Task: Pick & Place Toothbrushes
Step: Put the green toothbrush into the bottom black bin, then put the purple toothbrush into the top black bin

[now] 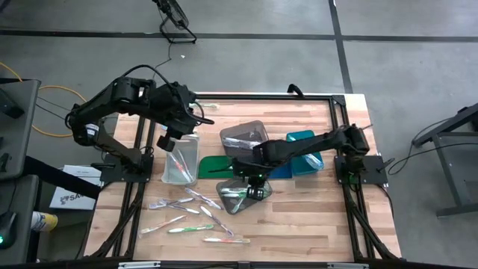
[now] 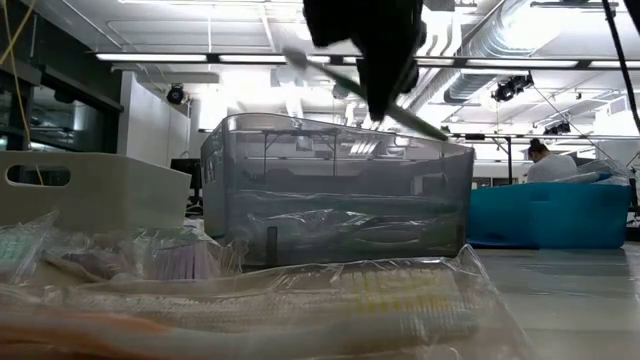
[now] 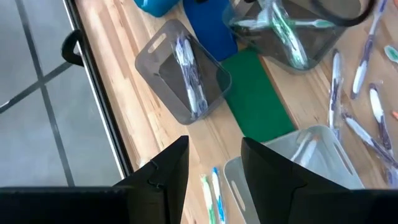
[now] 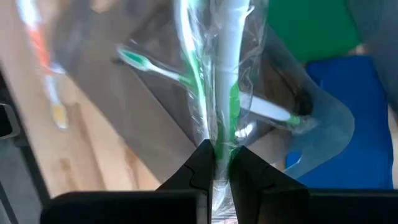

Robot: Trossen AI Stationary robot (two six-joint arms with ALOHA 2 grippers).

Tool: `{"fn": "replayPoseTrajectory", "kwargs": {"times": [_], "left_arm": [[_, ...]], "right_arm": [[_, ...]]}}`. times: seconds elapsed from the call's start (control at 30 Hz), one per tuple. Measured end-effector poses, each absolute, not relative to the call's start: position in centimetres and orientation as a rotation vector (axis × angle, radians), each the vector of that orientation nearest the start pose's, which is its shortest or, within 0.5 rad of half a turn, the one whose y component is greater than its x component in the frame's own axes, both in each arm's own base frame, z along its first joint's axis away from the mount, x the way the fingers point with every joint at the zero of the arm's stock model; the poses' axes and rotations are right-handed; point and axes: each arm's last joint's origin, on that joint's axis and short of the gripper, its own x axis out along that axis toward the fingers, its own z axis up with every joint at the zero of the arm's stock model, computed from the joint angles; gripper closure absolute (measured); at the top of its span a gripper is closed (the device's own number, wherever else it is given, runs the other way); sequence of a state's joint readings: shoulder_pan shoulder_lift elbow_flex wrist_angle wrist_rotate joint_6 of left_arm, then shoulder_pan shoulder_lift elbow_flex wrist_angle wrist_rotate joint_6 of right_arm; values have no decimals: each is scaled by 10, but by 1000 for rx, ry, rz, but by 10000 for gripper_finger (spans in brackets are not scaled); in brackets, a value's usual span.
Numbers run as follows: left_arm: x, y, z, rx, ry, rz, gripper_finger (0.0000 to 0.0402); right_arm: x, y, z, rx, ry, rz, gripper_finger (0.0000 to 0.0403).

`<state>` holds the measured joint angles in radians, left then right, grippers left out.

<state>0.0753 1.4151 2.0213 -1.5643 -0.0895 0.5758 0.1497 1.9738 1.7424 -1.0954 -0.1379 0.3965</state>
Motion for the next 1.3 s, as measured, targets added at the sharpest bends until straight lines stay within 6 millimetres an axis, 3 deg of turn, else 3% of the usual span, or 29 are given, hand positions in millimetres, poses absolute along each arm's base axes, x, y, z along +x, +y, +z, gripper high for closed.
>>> {"fn": "replayPoseTrajectory", "kwargs": {"times": [0.17,0.43,0.67,0.9,1.1,1.3], "left_arm": [[190,17,479,540,955,-123,259],[171,15,487,521,906,-96,259],[167,15,481,506,920,-102,259],[173,12,457,456,1006,-117,259],[193,-10,424,449,996,-244,259],[206,-43,380,399,1009,-314,259]], "right_arm": [[398,64,239,319,1418,-38,375],[399,66,238,363,1426,10,364],[399,68,238,445,1445,9,268],[392,72,238,580,1529,-51,198],[377,93,252,587,1543,-92,194],[352,122,285,476,1412,-163,204]]}}
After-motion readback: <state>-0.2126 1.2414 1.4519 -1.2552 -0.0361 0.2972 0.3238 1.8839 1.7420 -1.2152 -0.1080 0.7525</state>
